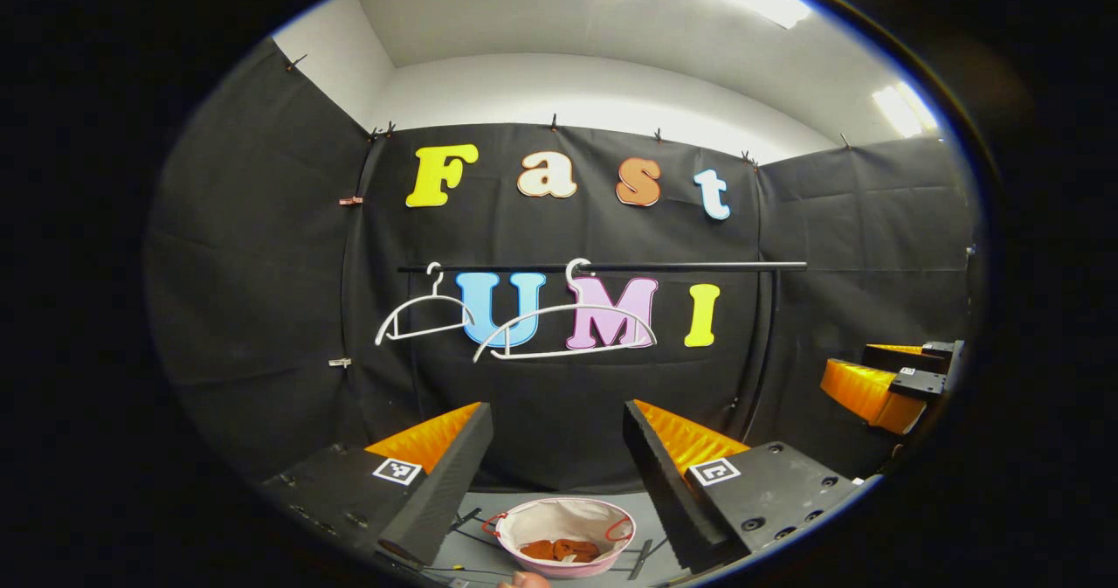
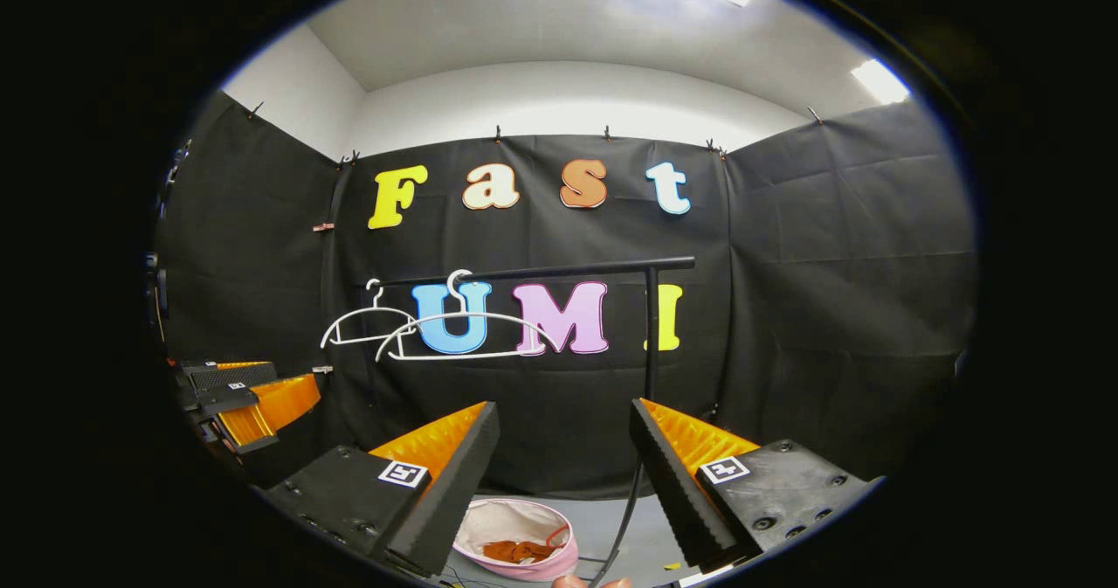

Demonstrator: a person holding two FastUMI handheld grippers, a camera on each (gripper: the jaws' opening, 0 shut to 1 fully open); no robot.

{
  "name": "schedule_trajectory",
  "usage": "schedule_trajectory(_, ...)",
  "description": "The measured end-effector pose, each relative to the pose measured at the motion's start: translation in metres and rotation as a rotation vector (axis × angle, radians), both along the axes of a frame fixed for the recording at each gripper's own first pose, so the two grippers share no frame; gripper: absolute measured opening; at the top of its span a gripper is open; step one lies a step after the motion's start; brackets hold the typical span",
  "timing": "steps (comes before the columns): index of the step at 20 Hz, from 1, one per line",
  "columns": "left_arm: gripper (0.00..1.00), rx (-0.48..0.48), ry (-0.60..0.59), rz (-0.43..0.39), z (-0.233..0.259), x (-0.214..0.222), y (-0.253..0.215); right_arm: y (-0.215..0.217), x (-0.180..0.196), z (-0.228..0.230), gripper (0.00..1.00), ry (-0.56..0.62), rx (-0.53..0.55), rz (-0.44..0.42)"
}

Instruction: Grasp the clothes on the hanger with both hands and then place them into the laundry hamper below.

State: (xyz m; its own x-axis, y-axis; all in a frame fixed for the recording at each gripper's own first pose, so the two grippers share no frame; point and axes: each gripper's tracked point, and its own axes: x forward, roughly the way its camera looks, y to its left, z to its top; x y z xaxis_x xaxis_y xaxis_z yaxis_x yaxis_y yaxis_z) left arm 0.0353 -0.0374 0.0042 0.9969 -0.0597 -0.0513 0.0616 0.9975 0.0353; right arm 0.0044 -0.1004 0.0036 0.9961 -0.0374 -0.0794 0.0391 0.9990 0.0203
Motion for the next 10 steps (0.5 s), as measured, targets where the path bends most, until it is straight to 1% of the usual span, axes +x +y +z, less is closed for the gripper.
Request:
schedule_trajectory(1, 0.92, -0.002, -0.002, -0.003, 0.0008, 0.0002, -0.0009, -0.0011, 0.0010, 0.0005, 0.94, -0.001, -0.002, -0.002)
schedule_trajectory(2, 0.95, -0.004, -0.004, -0.007, 0.0009, 0.0003, -0.0019, -0.0032, 0.0022, 0.0011, 0.95, -0.002, -0.005, -0.006)
schedule_trajectory(5, 0.95, 0.003, -0.011, -0.015, 0.0047, -0.0001, -0.0039, -0.0051, 0.0046, 0.0013, 0.97, -0.003, -0.003, -0.015)
schedule_trajectory(6, 0.95, 0.008, -0.014, -0.016, 0.0046, 0.0000, -0.0029, -0.0044, 0.0055, 0.0008, 1.00, -0.003, -0.001, -0.015)
schedule_trajectory(7, 0.95, 0.012, -0.015, -0.018, 0.0053, 0.0000, -0.0031, -0.0044, 0.0065, 0.0014, 0.97, -0.005, -0.001, -0.016)
schedule_trajectory(8, 0.95, 0.012, -0.012, -0.020, 0.0041, 0.0004, -0.0035, -0.0036, 0.0068, 0.0015, 0.97, -0.005, -0.002, -0.015)
schedule_trajectory(9, 0.95, 0.011, -0.011, -0.021, 0.0037, 0.0001, -0.0036, -0.0029, 0.0066, 0.0012, 0.94, -0.006, -0.004, -0.013)
schedule_trajectory(10, 0.95, 0.010, -0.009, -0.023, 0.0040, -0.0002, -0.0040, -0.0022, 0.0077, 0.0001, 0.94, -0.003, -0.005, -0.010)
